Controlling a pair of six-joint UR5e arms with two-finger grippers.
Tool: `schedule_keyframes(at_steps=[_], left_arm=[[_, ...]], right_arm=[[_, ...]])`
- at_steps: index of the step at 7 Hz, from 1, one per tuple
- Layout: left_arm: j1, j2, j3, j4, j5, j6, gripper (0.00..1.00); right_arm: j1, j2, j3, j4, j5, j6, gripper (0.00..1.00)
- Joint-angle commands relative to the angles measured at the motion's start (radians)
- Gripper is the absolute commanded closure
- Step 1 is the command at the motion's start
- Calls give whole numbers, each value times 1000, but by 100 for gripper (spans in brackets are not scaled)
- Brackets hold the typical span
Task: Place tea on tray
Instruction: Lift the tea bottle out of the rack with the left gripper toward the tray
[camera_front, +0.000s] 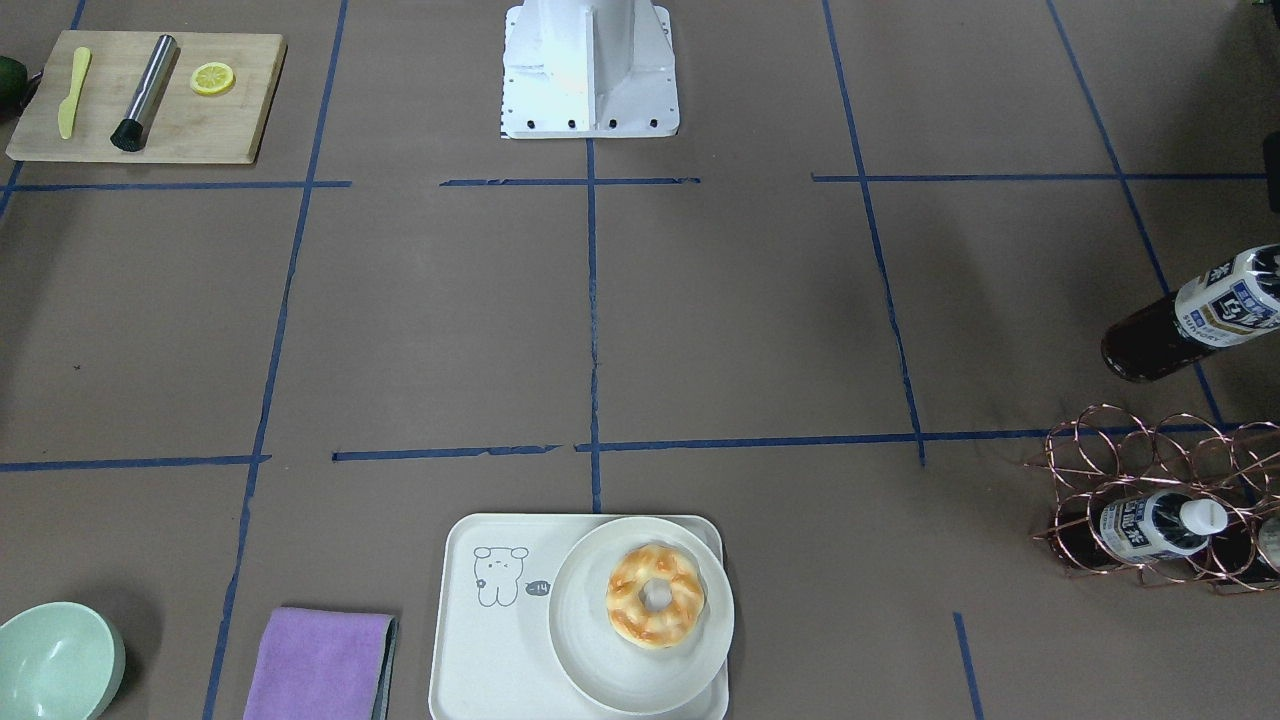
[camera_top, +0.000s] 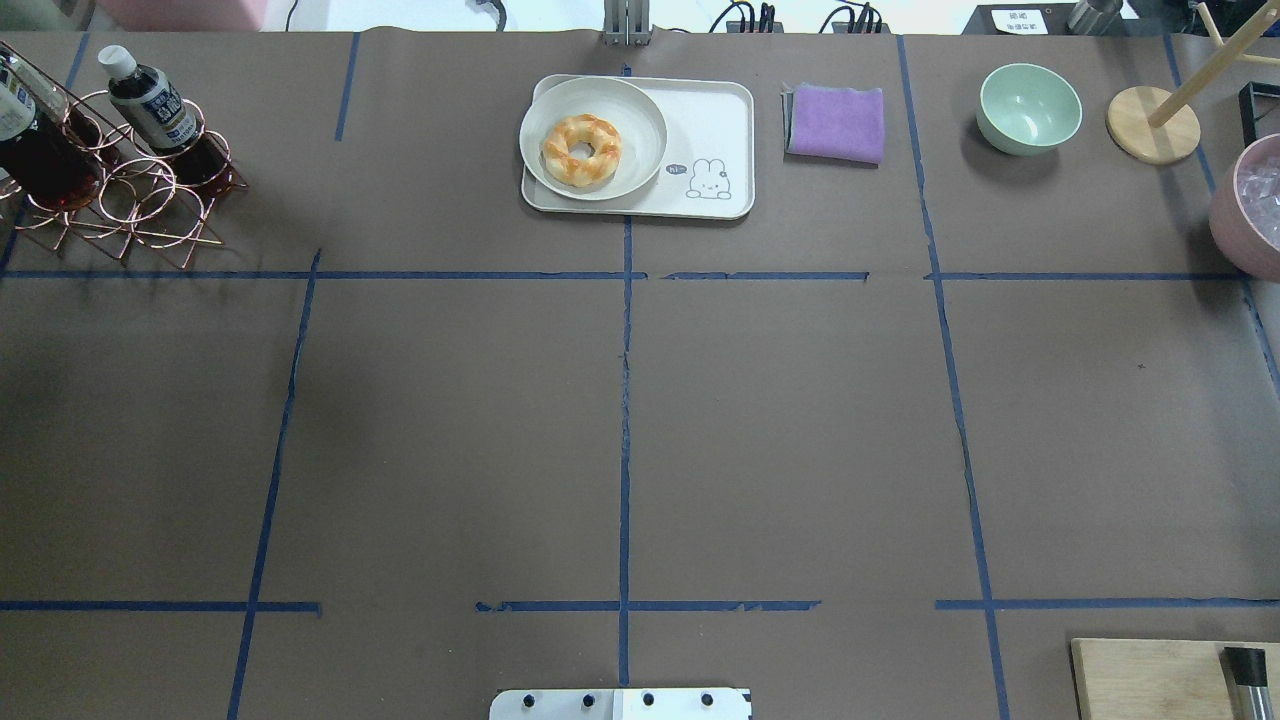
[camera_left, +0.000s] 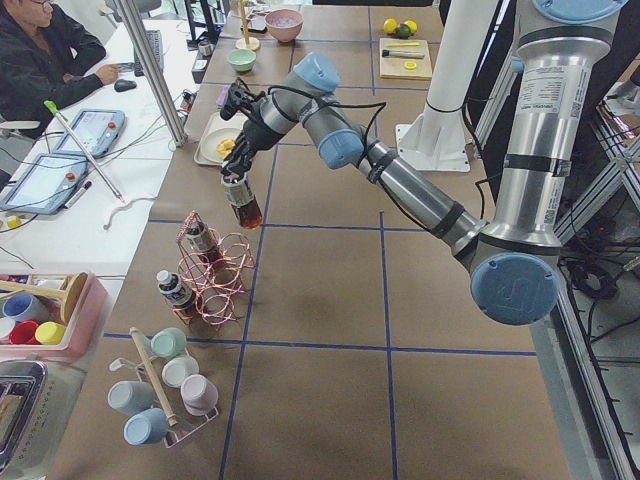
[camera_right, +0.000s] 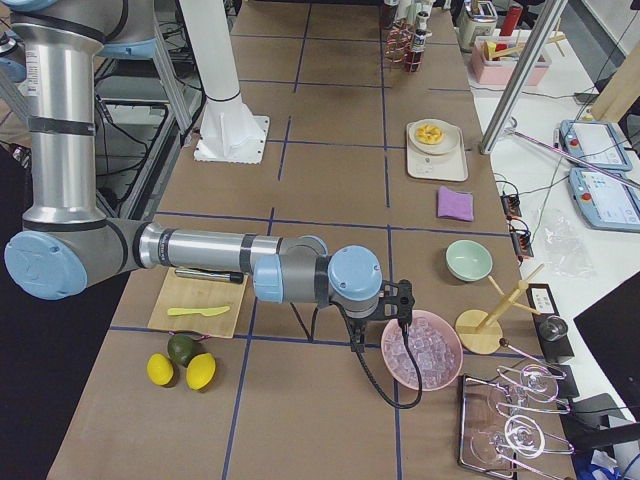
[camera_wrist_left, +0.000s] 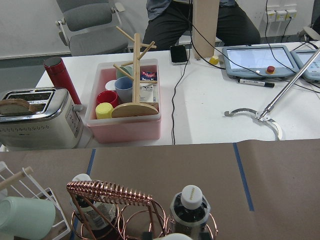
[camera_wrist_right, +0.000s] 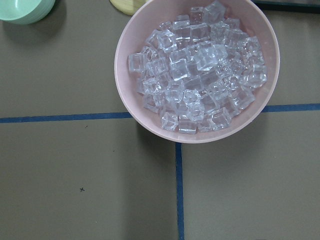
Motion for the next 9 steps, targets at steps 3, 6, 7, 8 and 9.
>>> schedule_keyframes(at_steps=[3,6,7,8,9], left_arm=[[408,-236,-75,251,268,-241,100],[693,-462,53,355,492,-322,100],[746,-526,124,355,548,-327,100],[762,-592,204,349,562,-328,100],[783,-623,240,346,565,-348,100]], right_arm=[[1,1,3,4,0,0,0],[1,1,4,4,-1,-2,0],[1,1,7,4,-1,-2,0],[1,-1,6,4,-1,-2,0],[0,-1,4,4,-1,-2,0]])
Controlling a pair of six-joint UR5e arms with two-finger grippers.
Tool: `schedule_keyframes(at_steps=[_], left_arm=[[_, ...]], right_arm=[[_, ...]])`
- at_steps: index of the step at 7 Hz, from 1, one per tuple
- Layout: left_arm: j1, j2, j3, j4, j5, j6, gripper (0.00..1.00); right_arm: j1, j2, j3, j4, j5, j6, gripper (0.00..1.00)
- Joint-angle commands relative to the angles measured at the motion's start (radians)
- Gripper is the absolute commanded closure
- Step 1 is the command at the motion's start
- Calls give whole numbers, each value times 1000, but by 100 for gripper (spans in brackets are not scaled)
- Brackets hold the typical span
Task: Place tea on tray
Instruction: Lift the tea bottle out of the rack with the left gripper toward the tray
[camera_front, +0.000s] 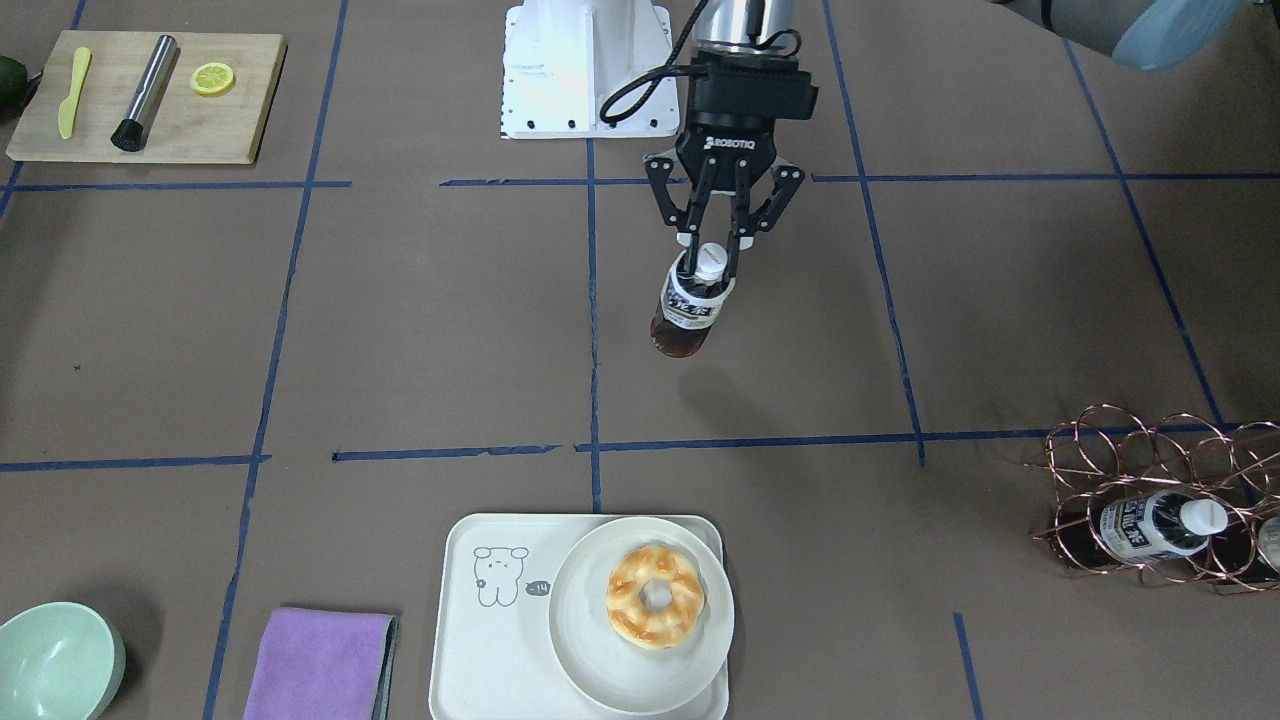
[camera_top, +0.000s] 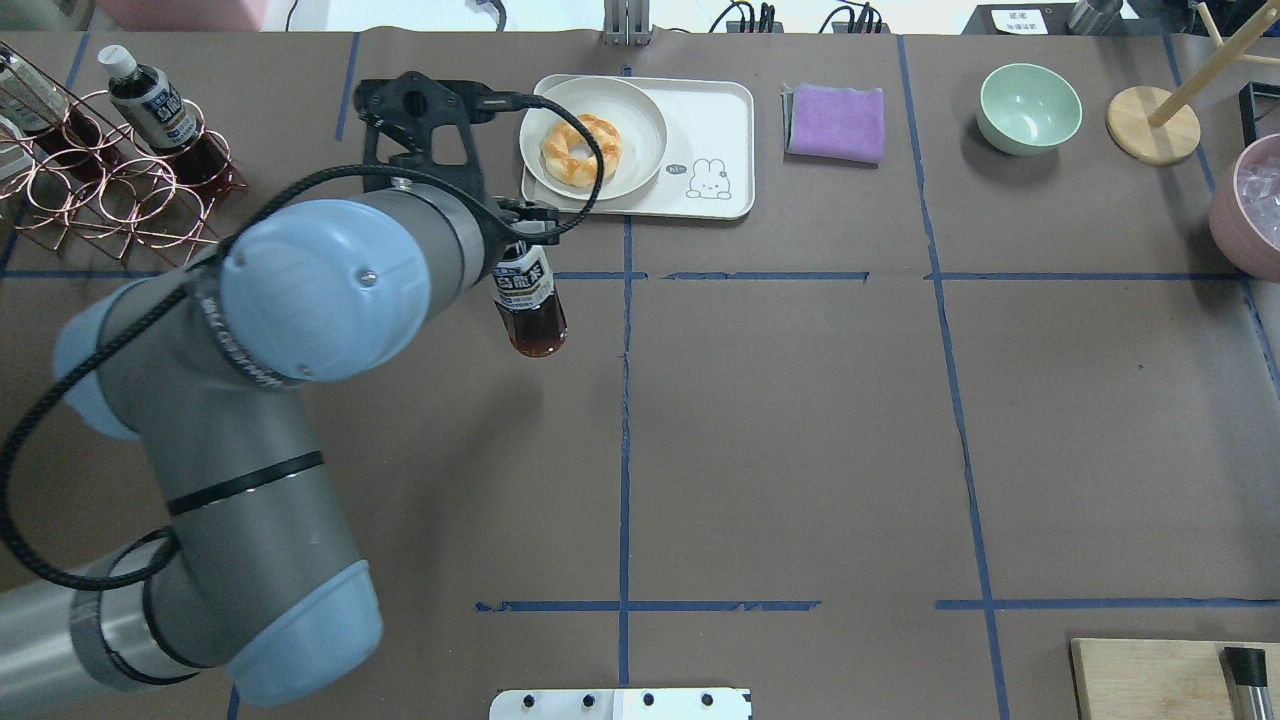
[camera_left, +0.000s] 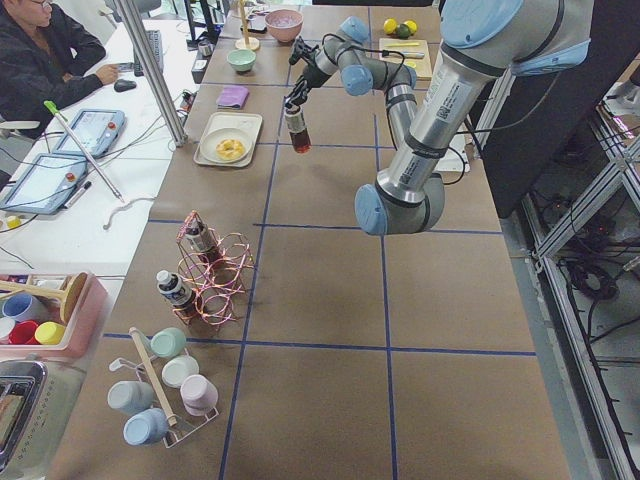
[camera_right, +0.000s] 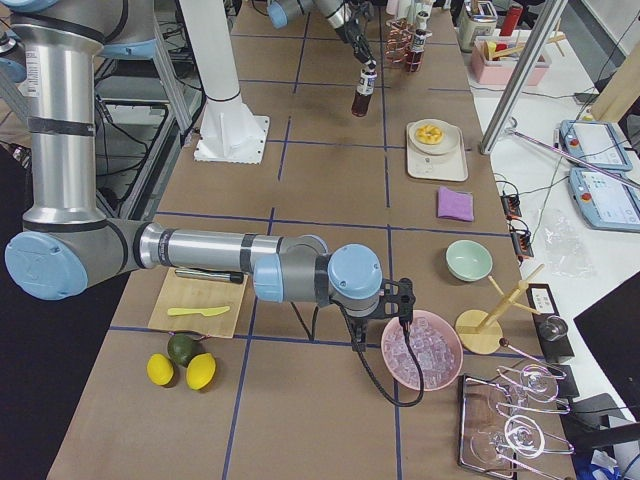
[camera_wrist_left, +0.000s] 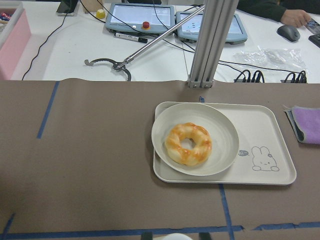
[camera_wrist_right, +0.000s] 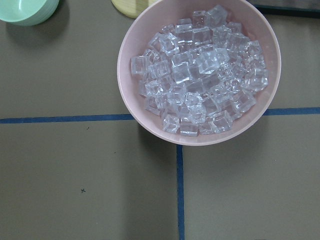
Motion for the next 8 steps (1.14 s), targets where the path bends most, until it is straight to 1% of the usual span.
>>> schedule_keyframes(at_steps=[1,3,8], left_arm=[[35,-90,106,-7,35,-33,100],[46,-150,190,-11,39,-44,100],[53,-149,198,-18,39,-53,100]], right_arm=[[0,-1,-1,0,0,0,0],[0,-1,-1,0,0,-2,0],[0,-1,-1,2,0,0,0]])
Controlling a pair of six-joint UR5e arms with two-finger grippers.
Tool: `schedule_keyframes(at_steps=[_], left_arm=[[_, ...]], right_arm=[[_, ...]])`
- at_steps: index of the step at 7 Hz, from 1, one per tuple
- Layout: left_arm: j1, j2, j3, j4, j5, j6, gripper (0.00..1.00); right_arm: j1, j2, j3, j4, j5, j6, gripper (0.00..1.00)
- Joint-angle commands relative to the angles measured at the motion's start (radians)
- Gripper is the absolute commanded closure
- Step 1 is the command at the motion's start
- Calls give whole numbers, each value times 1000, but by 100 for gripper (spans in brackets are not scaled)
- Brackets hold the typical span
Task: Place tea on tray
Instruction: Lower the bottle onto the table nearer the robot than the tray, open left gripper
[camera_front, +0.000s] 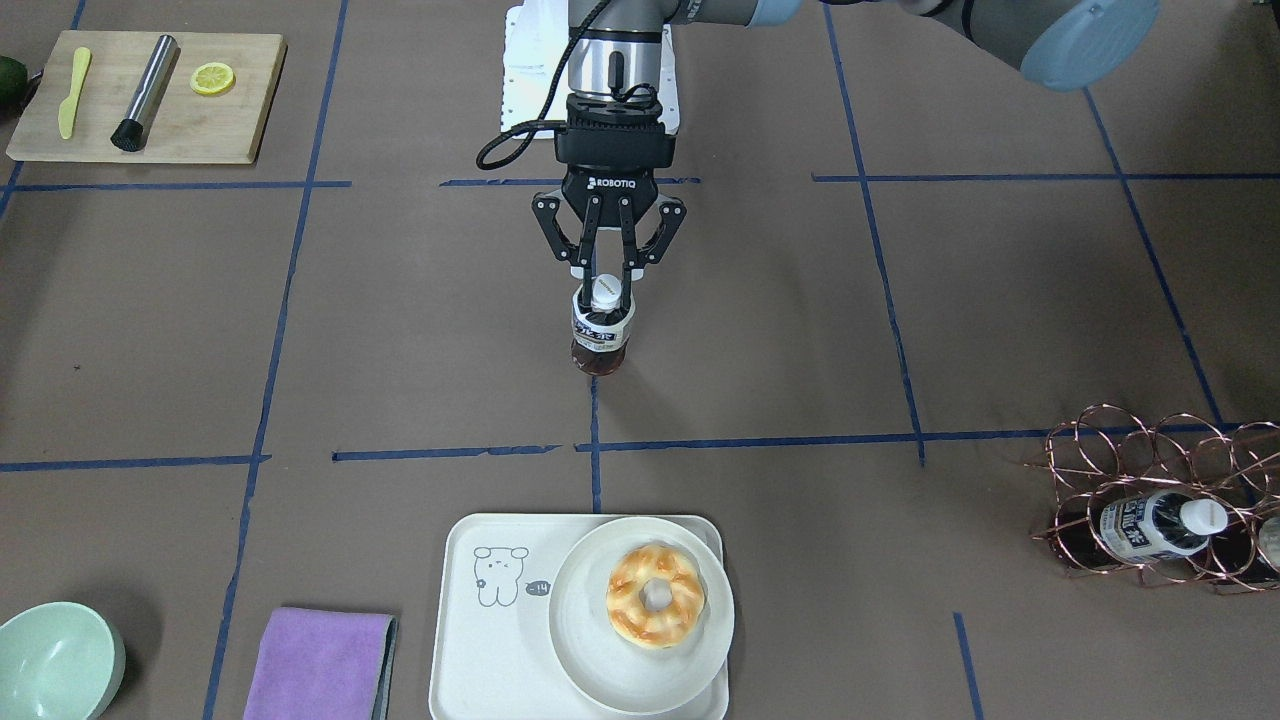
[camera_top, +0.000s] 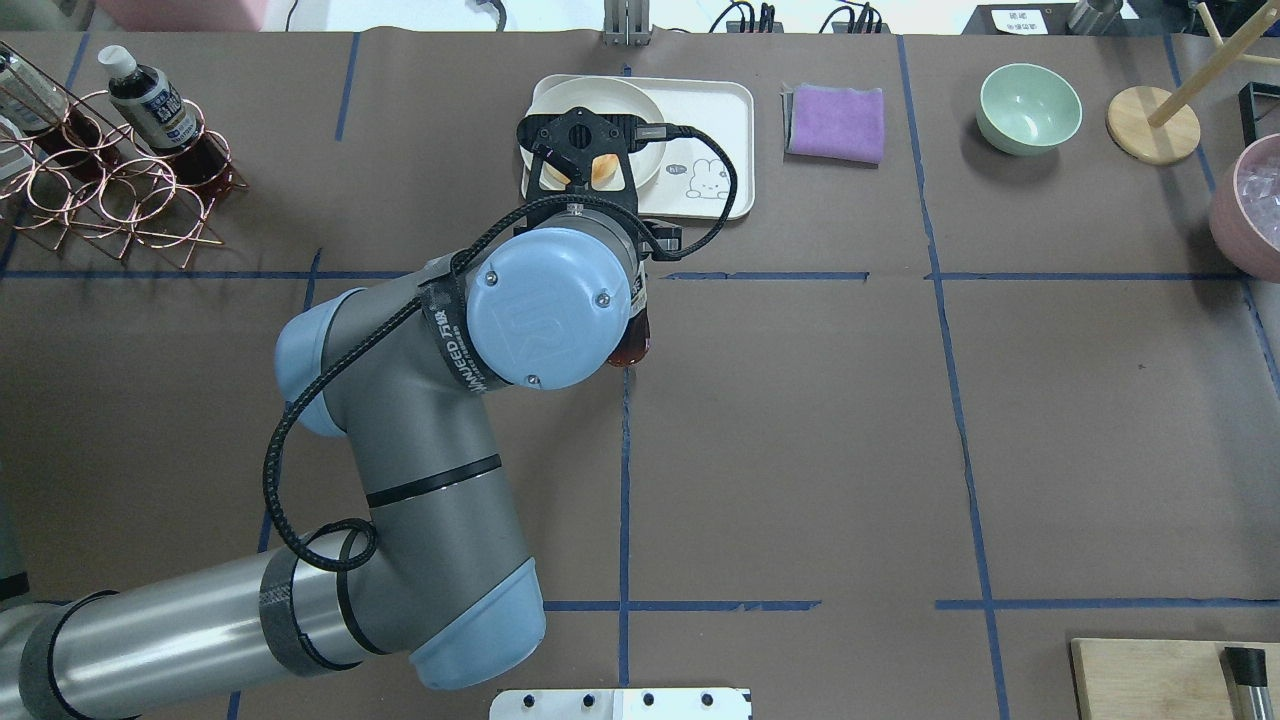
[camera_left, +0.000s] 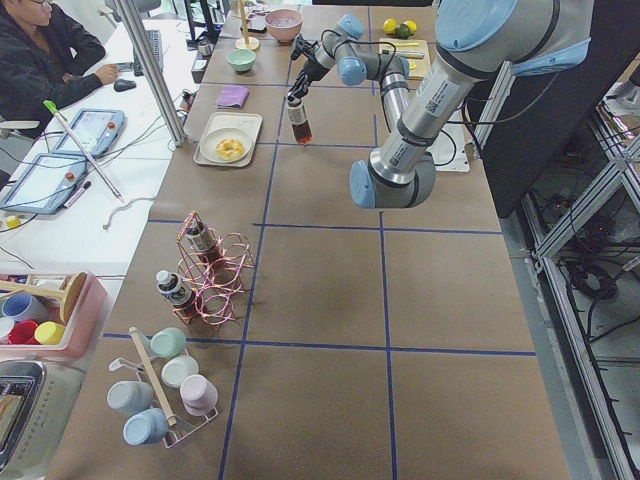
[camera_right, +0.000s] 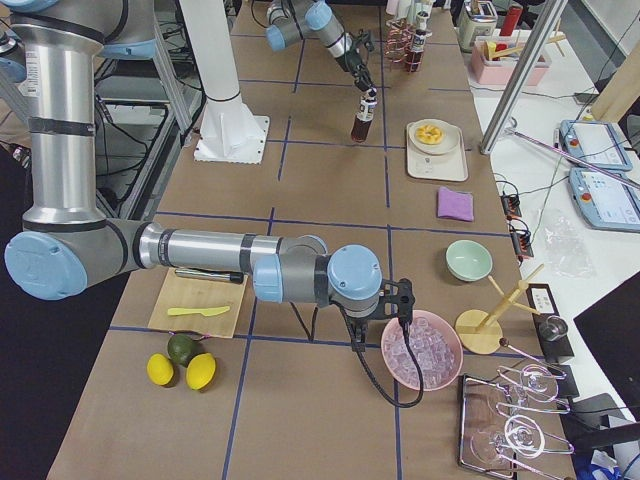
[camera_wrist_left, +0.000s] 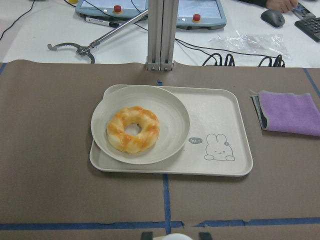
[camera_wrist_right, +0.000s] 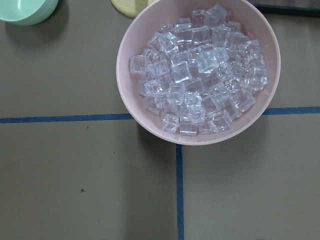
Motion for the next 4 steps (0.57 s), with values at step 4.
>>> schedule_keyframes(at_steps=[4], left_arm=[[34,5,3,-1,0,-2,100]], right_arm=[[-2,0,-2,-1,0,0,0]])
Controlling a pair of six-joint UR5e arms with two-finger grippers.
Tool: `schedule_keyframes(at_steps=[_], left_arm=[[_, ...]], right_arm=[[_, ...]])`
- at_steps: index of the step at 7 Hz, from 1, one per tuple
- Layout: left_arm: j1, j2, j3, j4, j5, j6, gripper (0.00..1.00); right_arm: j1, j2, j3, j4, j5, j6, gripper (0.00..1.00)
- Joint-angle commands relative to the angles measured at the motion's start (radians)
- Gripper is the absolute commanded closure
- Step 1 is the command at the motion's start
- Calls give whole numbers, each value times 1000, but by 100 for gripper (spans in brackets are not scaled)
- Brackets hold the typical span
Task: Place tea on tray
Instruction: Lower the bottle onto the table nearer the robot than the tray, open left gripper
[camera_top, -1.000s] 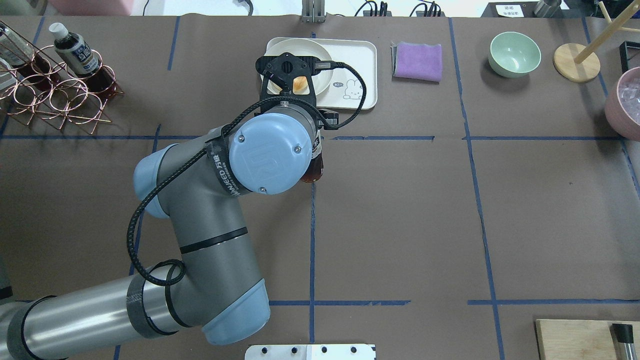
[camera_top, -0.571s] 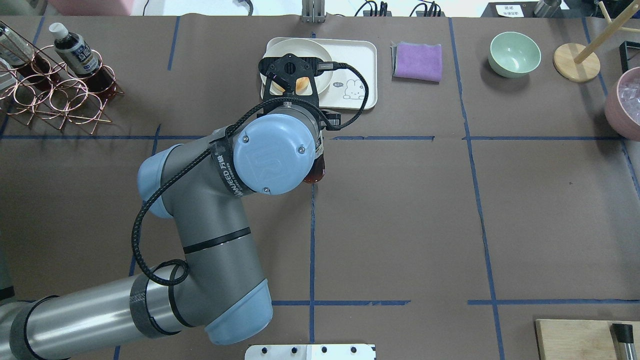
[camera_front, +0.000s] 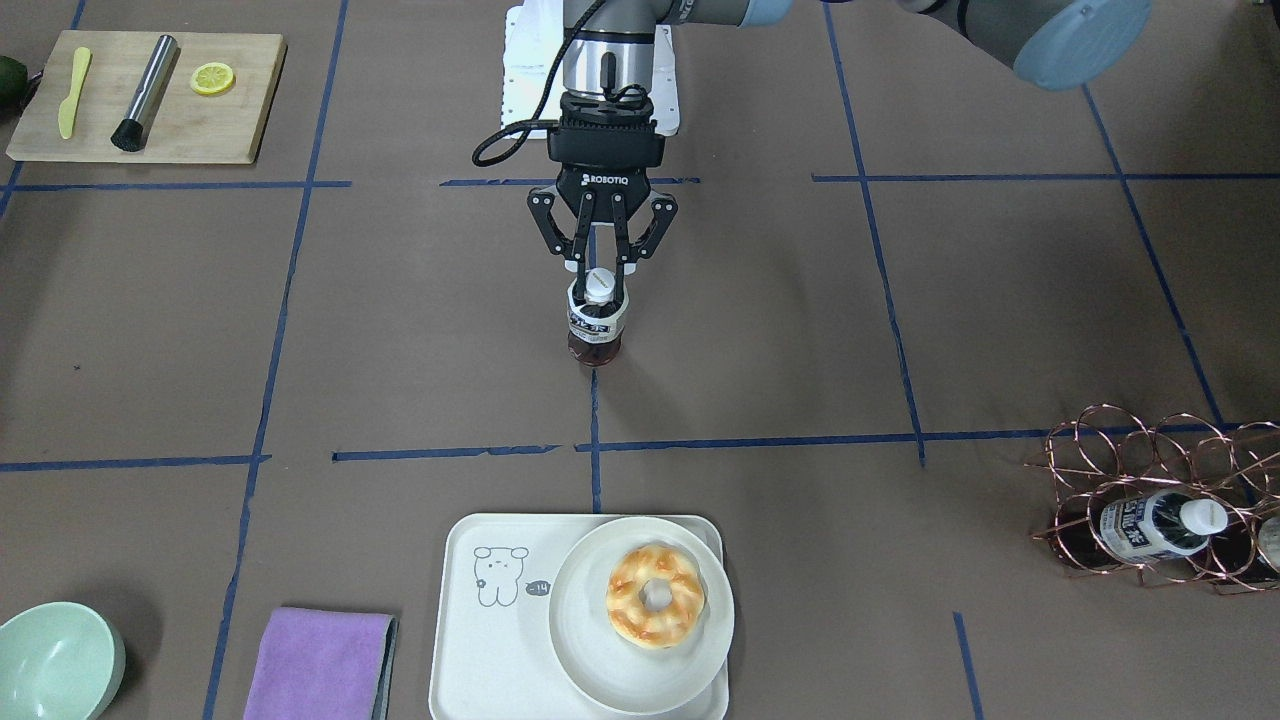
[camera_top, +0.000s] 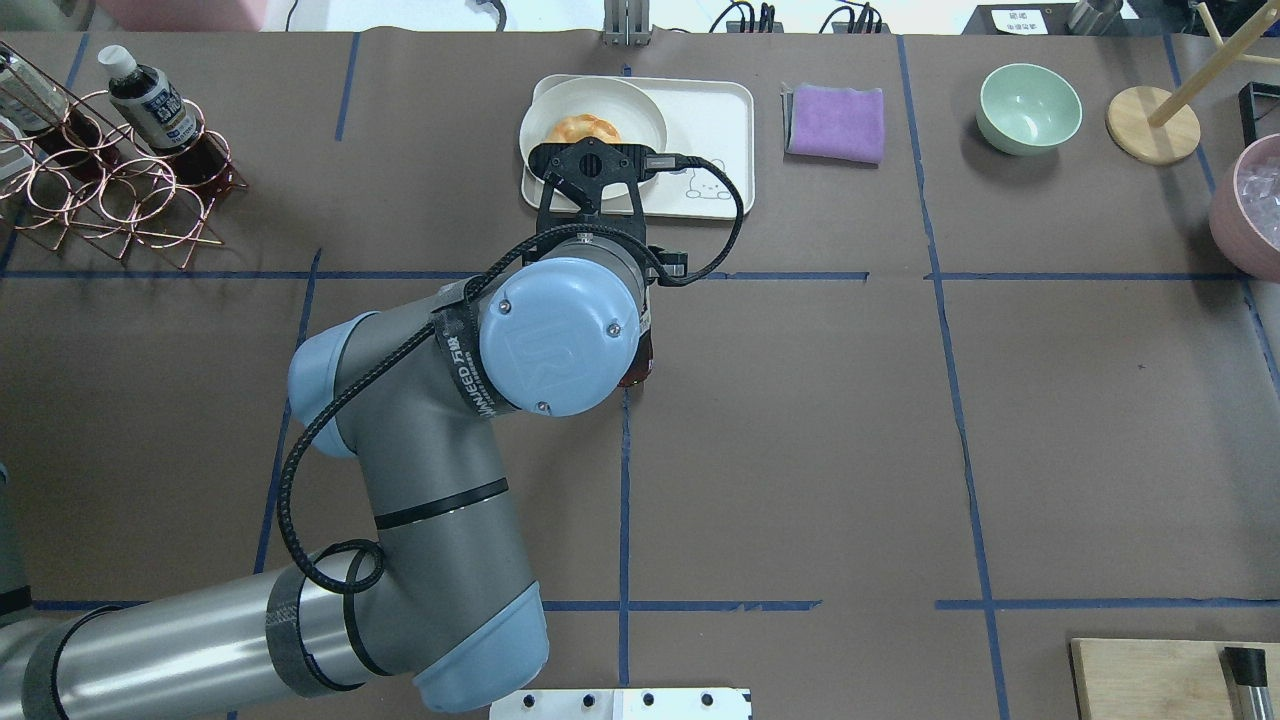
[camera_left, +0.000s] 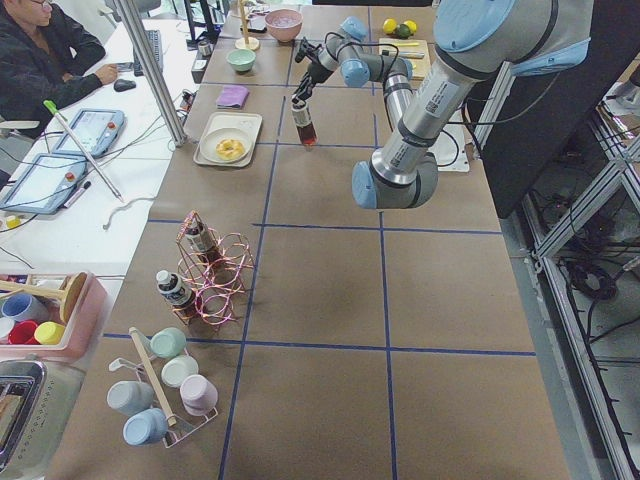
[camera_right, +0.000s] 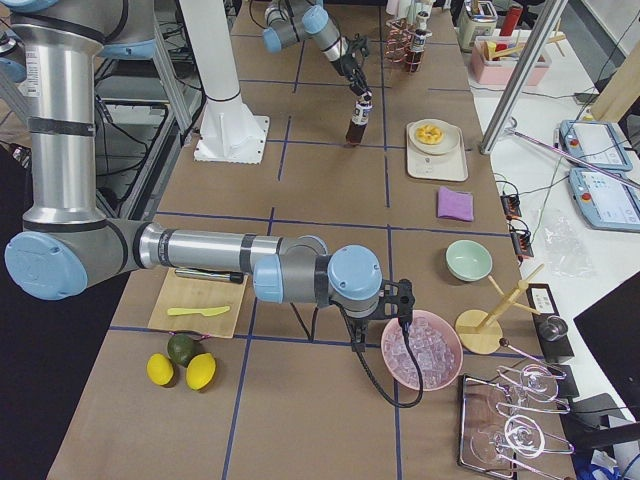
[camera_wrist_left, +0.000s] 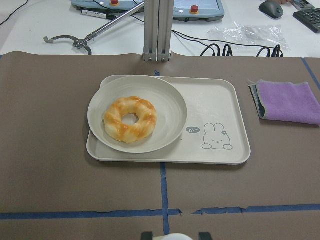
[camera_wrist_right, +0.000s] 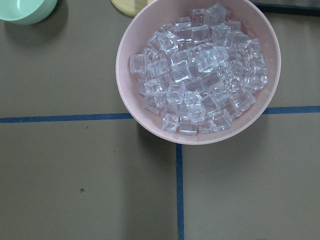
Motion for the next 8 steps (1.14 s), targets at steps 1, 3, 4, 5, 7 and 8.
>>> schedule_keyframes(at_steps=[1,3,4,5,7,8], left_arm=[[8,1,1,0,0,0,100],[8,12,-1,0,0,0,94],[8,12,-1,0,0,0,91],[8,12,-2,0,0,-2,78],[8,25,-4,-8,5,1,0],[11,29,-5,-11,32,1,0]], right_arm=[[1,0,0,0,0,0,0],[1,0,0,0,0,0,0],[1,0,0,0,0,0,0],[1,0,0,0,0,0,0],[1,2,0,0,0,0,0],[1,2,0,0,0,0,0]])
